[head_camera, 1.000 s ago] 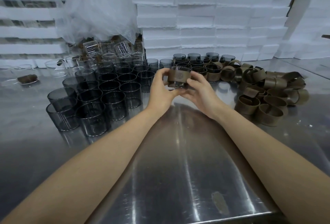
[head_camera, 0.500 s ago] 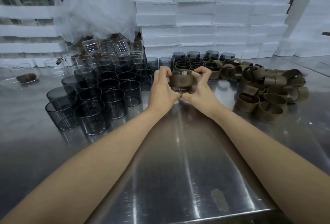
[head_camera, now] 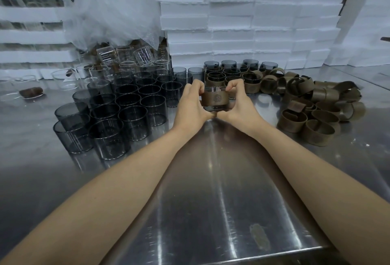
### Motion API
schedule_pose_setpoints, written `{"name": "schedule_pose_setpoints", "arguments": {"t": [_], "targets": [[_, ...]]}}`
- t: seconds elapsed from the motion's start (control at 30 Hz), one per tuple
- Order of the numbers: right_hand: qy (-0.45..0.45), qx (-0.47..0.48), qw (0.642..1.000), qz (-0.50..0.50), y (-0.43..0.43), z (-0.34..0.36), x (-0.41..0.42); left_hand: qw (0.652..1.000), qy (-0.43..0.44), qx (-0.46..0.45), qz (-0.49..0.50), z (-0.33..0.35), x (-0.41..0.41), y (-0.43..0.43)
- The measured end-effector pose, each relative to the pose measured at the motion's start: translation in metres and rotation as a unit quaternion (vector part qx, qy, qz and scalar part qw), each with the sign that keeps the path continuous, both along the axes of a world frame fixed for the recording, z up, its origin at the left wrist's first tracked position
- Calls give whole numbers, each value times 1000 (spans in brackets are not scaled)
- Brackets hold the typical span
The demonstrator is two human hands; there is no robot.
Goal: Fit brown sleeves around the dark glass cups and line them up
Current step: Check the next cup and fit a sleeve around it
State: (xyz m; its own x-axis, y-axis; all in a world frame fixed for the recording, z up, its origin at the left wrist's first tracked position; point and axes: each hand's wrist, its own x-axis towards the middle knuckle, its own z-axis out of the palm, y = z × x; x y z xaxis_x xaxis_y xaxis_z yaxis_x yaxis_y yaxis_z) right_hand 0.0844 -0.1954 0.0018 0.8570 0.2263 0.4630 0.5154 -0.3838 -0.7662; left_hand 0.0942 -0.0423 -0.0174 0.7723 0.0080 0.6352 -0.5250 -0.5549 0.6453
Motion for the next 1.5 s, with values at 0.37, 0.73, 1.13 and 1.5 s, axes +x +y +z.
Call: {"name": "schedule_pose_setpoints", "arguments": {"t": [0.37,0.73,1.13,1.5], "targets": [[-6,-17,1000,-14,2,-1,2,1000,2,24,-2,0,-2,4],[2,-18,1000,-13,0,-1,2,1000,-1,19,-16,0,-2,4],[43,-21,999,-17,3,-3,3,998,59,5,-26,3,-7,2],[70,-26,995,-61,-2,-10,14,987,134,71,-50,0,-5,1]]}}
